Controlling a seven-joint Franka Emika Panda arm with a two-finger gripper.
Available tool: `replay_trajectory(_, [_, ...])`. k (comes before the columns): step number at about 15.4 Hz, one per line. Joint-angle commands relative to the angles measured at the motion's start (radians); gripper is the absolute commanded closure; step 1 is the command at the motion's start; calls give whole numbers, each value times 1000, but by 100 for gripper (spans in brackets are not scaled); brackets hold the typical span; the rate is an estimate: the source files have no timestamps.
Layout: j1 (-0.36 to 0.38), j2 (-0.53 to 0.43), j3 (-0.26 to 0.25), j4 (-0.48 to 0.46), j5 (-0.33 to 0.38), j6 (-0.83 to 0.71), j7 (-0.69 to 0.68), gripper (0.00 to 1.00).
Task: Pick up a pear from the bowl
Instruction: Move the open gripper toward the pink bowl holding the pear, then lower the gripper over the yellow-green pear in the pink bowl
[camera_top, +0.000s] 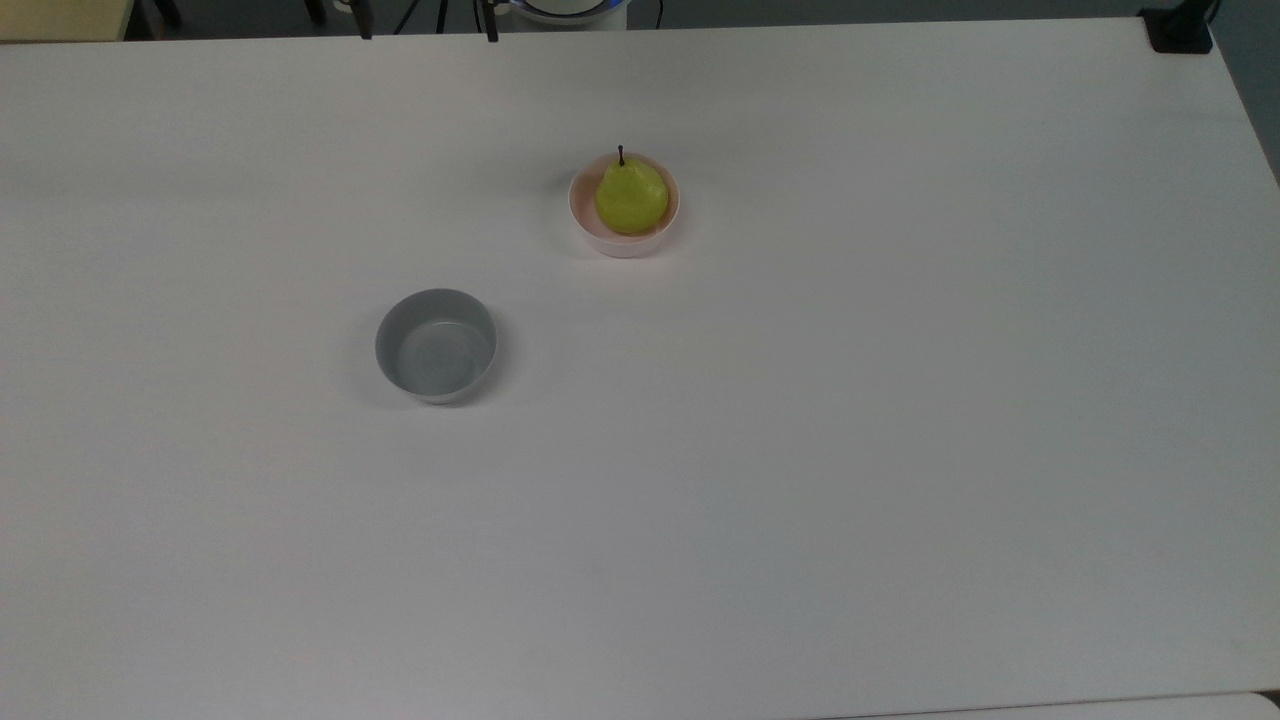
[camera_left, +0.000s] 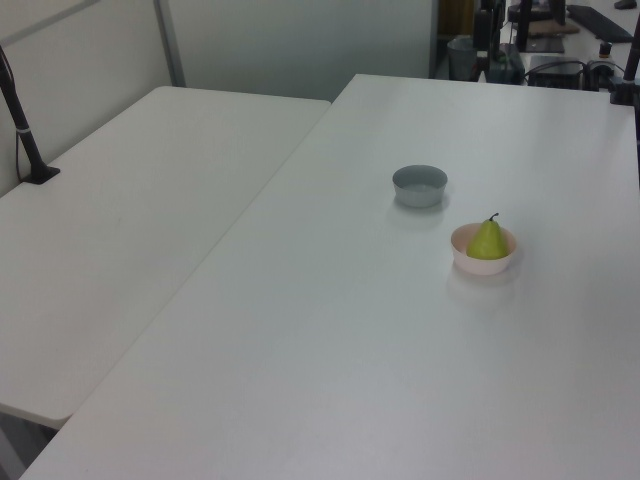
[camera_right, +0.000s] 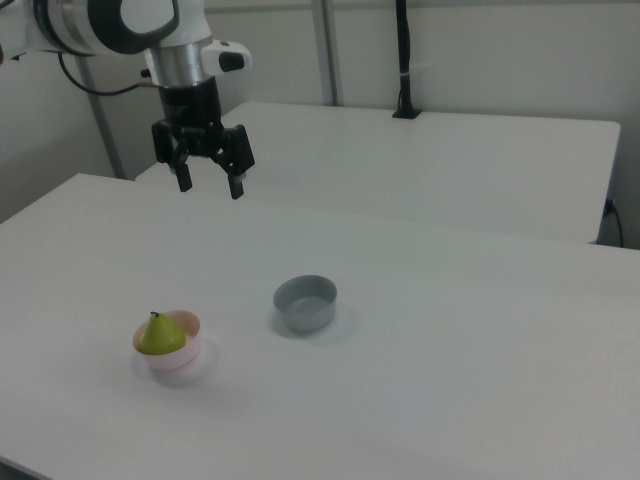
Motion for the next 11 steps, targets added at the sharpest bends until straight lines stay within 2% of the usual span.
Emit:
replay_trajectory(1, [67,-76,-4,-174,13,95,-88,0])
replay_trajectory(3, [142,-119,-4,-324,5,198,-90,0])
replay_trajectory(8, [242,-110,-4,-472,-15,313,-90,0])
replay_trajectory(11, [289,-99,-4,-567,-59,405,-90,0])
